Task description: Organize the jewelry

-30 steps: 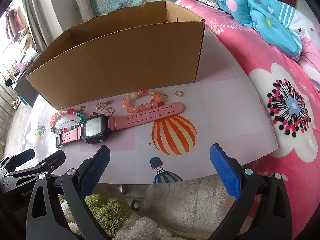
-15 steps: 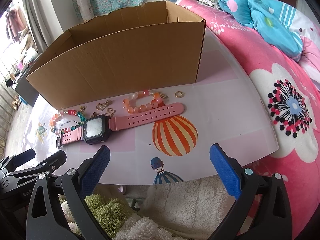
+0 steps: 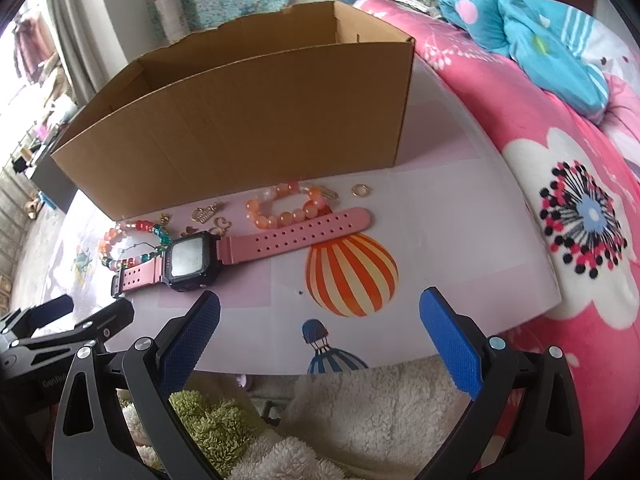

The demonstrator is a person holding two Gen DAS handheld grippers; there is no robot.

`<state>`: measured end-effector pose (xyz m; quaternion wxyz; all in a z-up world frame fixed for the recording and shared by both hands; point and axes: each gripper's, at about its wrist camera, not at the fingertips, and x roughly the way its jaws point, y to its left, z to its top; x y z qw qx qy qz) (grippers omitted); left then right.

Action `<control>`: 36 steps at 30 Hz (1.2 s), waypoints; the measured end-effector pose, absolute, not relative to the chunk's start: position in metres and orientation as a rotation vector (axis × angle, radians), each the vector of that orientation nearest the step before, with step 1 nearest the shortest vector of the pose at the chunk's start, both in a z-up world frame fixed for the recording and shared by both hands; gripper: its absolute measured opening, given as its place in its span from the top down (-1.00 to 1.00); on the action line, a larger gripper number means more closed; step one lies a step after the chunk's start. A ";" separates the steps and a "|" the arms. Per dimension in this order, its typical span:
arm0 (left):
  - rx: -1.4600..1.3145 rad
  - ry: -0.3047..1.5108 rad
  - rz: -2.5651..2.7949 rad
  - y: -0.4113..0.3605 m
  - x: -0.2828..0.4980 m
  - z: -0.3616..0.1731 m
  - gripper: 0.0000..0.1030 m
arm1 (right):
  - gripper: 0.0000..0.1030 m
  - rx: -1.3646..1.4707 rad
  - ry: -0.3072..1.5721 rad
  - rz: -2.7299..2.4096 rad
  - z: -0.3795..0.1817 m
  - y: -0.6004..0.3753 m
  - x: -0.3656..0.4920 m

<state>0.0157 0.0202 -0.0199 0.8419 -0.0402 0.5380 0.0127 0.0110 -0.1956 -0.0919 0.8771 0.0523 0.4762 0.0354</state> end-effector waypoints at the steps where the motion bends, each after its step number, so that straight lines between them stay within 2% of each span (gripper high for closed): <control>1: -0.087 1.121 0.015 0.021 0.018 -0.019 -0.84 | -0.89 0.103 0.982 0.097 -0.091 -0.195 0.012; 7: -0.116 0.951 -0.062 0.045 0.013 -0.007 -0.84 | -0.89 0.021 0.880 0.305 -0.077 -0.184 0.018; 13: -0.217 0.773 -0.133 0.079 0.004 0.009 -0.84 | -0.87 -0.124 0.891 0.597 -0.083 -0.146 0.033; 19: -0.289 0.721 -0.150 0.098 -0.001 0.015 -0.84 | -0.51 -0.266 0.909 0.713 -0.095 -0.118 0.052; 26: -0.150 0.736 -0.124 0.082 0.000 0.003 -0.84 | -0.37 -0.466 0.889 0.770 -0.102 -0.101 0.048; 34: 0.042 0.652 -0.135 0.046 -0.016 0.006 -0.83 | -0.01 -0.638 0.864 0.845 -0.102 -0.089 0.042; 36: 0.101 0.637 -0.156 0.035 -0.021 0.009 -0.73 | 0.01 -0.657 0.866 0.860 -0.099 -0.093 0.045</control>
